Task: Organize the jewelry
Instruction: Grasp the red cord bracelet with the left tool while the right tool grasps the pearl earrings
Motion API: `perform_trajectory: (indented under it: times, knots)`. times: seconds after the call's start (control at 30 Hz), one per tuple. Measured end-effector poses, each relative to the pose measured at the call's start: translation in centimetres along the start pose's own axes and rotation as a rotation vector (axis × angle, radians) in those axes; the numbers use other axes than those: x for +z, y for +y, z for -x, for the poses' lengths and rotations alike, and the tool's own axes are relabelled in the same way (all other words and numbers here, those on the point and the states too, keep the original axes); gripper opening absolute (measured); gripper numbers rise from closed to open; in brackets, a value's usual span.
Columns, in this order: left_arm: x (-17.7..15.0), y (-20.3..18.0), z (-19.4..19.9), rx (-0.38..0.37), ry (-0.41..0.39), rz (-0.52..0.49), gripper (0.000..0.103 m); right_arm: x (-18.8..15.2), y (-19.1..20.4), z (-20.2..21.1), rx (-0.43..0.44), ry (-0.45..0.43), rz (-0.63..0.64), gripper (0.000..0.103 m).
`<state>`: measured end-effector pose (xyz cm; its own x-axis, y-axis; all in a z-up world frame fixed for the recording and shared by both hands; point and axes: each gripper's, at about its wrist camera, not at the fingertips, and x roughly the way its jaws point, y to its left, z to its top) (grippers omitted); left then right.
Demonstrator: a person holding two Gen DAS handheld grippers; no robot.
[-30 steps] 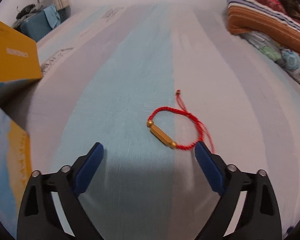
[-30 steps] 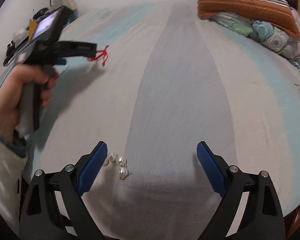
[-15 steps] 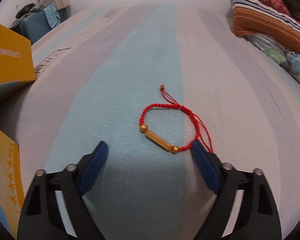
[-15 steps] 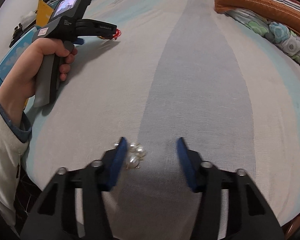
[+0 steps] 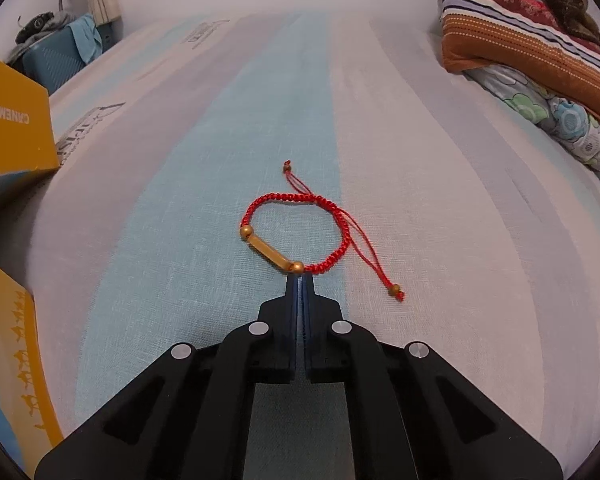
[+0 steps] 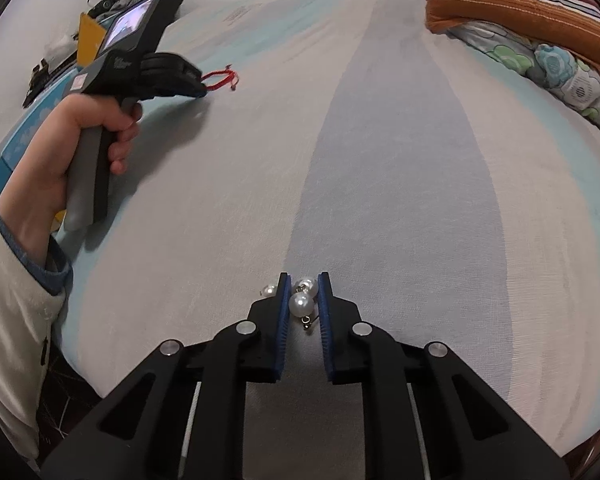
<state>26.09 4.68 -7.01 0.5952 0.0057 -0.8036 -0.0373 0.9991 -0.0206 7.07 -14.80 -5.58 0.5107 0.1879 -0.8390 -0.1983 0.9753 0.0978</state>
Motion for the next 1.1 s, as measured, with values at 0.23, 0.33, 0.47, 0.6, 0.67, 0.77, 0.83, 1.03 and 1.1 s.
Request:
perform_trajectory:
  times: [0.23,0.33,0.47,0.6,0.67,0.77,0.83,1.03,1.1]
  knots:
    - [0.4,0.2,1.3,-0.014,-0.023,0.012,0.002,0.2,-0.3,0.2,-0.003,-0.011,-0.016,0.011]
    - [0.8,0.5,1.3,0.007,-0.018,0.02,0.004,-0.1,-0.1,0.3,-0.004,-0.013,-0.014,0.011]
    - [1.2,1.3,0.5,0.022,-0.005,0.064,0.027,-0.1,0.1,0.3,-0.006,-0.011,-0.009,0.011]
    - [1.5,1.9,0.1,0.031,-0.009,0.1,0.046,-0.1,0.2,0.4,-0.007,-0.011,-0.008,0.011]
    - [1.7,2.1,-0.2,0.045,-0.015,0.101,0.055,-0.1,0.2,0.4,-0.007,-0.011,-0.007,0.011]
    - [1.9,2.5,-1.1,0.044,-0.003,0.128,0.057,-0.2,0.2,0.4,-0.006,-0.01,-0.009,0.011]
    - [2.0,2.6,-1.6,0.049,0.004,0.131,0.057,-0.2,0.3,0.3,-0.006,-0.009,-0.009,0.011]
    - [2.2,2.3,-2.6,0.072,0.011,0.108,0.028,-0.1,0.0,0.2,0.013,-0.009,-0.029,0.011]
    - [2.1,2.4,-2.6,0.071,0.013,0.105,0.014,-0.1,-0.2,0.3,0.025,-0.011,-0.045,0.011]
